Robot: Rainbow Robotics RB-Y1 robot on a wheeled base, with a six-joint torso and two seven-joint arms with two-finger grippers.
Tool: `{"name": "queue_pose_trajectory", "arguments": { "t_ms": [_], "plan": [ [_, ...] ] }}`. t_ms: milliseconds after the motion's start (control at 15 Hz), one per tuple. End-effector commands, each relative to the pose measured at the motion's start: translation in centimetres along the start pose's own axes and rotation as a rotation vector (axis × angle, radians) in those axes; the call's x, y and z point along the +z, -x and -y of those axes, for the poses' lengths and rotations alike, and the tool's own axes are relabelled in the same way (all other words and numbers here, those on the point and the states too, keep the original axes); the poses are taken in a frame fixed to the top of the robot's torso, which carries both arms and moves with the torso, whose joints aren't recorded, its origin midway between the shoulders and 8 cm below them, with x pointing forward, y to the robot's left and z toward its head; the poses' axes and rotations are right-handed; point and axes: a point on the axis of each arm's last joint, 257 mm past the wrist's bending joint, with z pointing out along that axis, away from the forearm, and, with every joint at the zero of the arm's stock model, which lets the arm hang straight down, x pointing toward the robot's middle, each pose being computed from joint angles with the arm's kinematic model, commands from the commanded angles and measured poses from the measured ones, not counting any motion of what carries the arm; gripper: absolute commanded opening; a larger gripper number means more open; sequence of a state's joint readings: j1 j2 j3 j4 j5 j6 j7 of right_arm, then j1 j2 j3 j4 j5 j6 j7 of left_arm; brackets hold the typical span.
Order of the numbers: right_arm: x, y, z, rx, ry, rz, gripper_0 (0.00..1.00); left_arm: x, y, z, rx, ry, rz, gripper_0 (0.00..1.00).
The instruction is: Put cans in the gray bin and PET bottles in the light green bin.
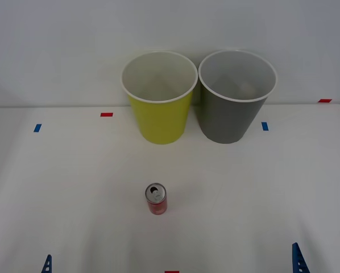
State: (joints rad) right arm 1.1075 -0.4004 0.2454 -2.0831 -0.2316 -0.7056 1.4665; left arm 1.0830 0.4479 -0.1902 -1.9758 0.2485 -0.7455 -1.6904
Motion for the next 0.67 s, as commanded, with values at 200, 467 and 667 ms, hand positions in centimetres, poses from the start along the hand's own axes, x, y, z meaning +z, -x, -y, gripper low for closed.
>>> {"name": "queue_pose_trajectory", "arguments": {
  "t_ms": [200,467,667],
  "plan": [
    [0.00,0.00,0.00,0.000,0.000,0.000,1.00,0.00,0.00,0.00,0.000,0.000,0.000,1.00],
    [0.00,0.00,0.00,0.000,0.000,0.000,1.00,0.00,0.00,0.00,0.000,0.000,0.000,1.00],
    [0.00,0.00,0.00,0.000,0.000,0.000,1.00,0.00,0.00,0.00,0.000,0.000,0.000,1.00]
  ]
}}
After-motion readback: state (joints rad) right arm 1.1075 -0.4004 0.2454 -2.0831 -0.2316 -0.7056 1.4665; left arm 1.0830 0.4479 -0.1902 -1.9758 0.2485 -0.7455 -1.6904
